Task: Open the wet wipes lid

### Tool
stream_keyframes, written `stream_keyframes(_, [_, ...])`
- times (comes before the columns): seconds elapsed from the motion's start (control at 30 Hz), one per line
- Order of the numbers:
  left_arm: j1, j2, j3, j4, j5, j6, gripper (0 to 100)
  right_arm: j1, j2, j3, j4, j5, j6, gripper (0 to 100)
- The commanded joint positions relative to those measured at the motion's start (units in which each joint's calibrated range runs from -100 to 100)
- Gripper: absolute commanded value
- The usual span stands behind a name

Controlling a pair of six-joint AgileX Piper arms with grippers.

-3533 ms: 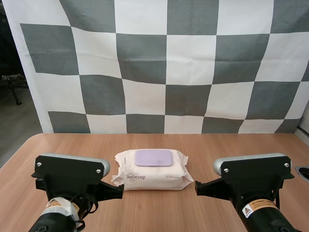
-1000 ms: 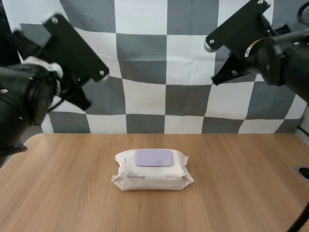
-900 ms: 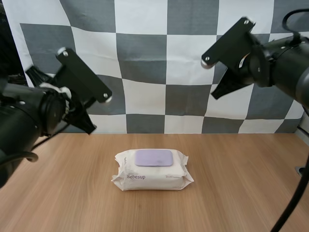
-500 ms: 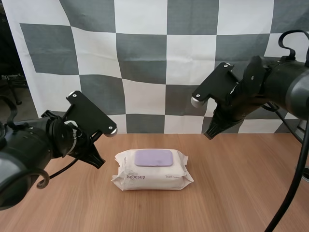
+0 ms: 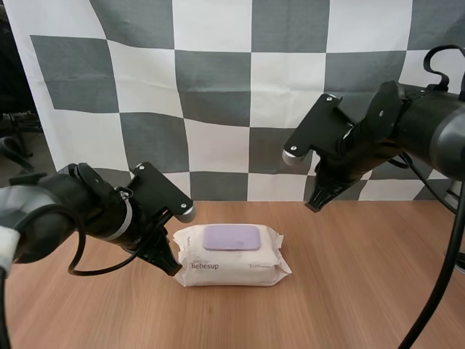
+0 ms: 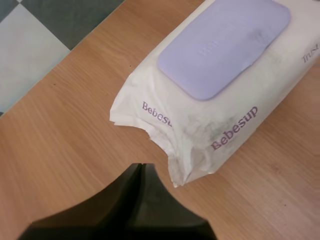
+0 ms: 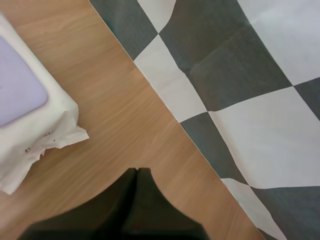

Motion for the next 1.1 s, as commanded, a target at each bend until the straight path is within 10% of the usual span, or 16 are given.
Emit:
stream_keyframes(0.0, [1.36,1.3,-0.1,-10.7,-0.7,6.6,0,0.0,0.0,0.1,0.0,0.0,0.0,0])
stream_keyframes(0.33, [4.22,7.1,-0.1,-5.9,-2.8,8.3,6,0.0,0.0,0.1,0.3,0.3,0.2,6])
stream_keyframes(0.63, [4.22,7.1,-0.1,-9.1,5.3,8.6,92,0.0,0.0,0.1,0.4,0.3,0.3,11])
stream_keyframes(1.07, [4.22,7.4,2.8,-15.0,3.6,14.1,92,0.0,0.0,0.1,0.4,0.7,0.3,11])
